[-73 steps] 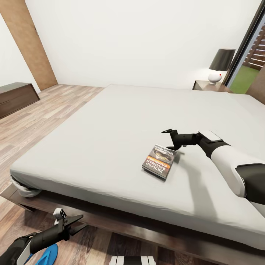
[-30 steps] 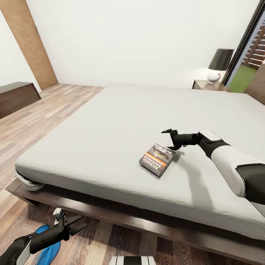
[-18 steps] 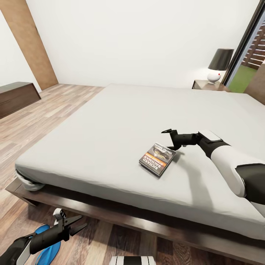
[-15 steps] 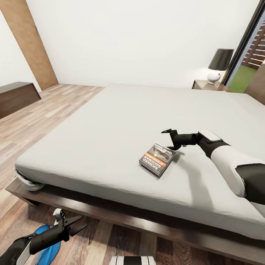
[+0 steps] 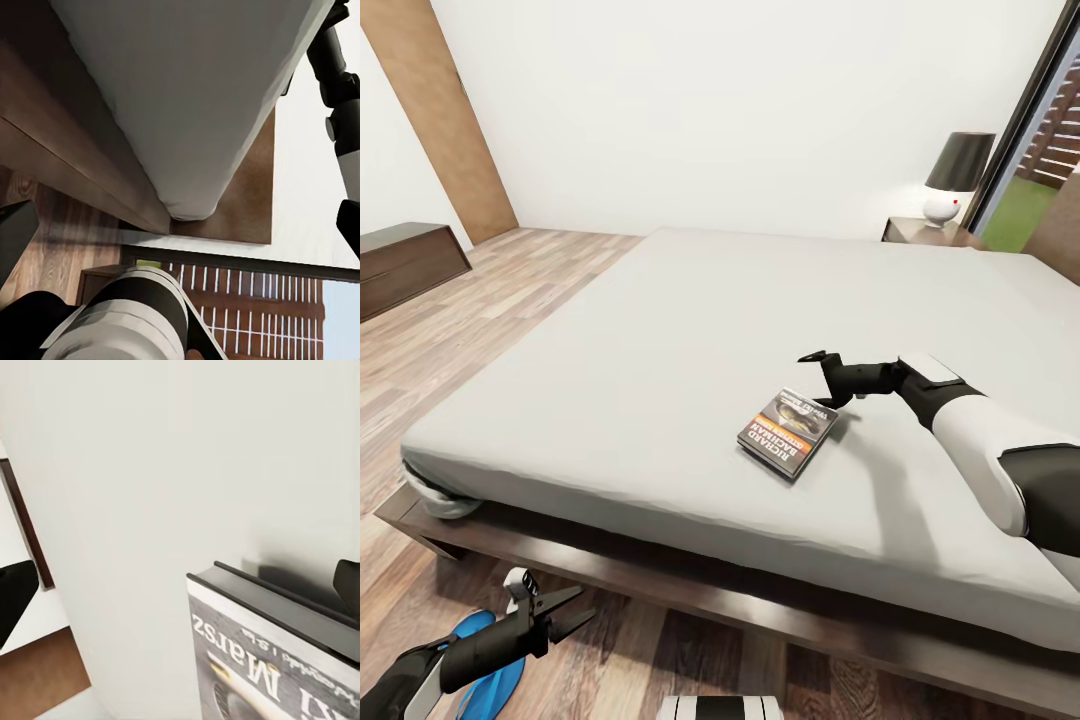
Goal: In the bedroom, move the book from the bed onto either nightstand, and place the two sandals side by side next to the bed.
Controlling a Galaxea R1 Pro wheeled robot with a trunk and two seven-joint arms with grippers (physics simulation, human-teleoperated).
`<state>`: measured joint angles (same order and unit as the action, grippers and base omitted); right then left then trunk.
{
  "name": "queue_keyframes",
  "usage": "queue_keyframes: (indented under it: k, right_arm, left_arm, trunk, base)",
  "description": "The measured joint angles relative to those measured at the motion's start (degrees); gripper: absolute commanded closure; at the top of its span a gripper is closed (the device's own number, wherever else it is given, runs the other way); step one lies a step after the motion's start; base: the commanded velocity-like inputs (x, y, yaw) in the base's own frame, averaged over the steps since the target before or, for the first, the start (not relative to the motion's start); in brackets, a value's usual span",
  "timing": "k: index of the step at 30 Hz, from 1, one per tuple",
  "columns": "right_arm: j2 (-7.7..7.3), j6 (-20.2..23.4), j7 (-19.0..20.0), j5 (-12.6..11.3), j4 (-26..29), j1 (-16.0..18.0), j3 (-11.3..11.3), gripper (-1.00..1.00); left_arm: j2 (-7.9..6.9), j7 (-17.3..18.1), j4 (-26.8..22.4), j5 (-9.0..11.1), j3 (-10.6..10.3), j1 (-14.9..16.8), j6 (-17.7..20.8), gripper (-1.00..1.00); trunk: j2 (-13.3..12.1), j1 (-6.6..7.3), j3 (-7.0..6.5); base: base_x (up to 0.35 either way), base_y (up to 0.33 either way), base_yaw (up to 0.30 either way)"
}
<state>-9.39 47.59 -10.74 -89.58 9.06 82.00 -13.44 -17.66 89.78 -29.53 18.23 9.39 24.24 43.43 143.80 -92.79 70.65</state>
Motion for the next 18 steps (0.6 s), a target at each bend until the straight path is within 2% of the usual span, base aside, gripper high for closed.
queue_keyframes:
  k: [9, 18]
  right_arm:
    - [0.00, -0.06, 0.11, -0.12, 0.02, 0.01, -0.91, -1.00]
    - [0.01, -0.06, 0.14, -0.13, 0.03, 0.01, -1.13, -1.00]
  left_arm:
    - [0.00, 0.00, 0.02, -0.01, 0.01, -0.01, 0.00, -1.00]
    - [-0.01, 0.01, 0.07, -0.02, 0.02, -0.01, 0.00, -1.00]
  trunk:
    - [0.00, 0.00, 0.00]
    - [0.00, 0.00, -0.01]
  base:
    - [0.000, 0.019, 0.000]
    - [0.000, 0.084, 0.000]
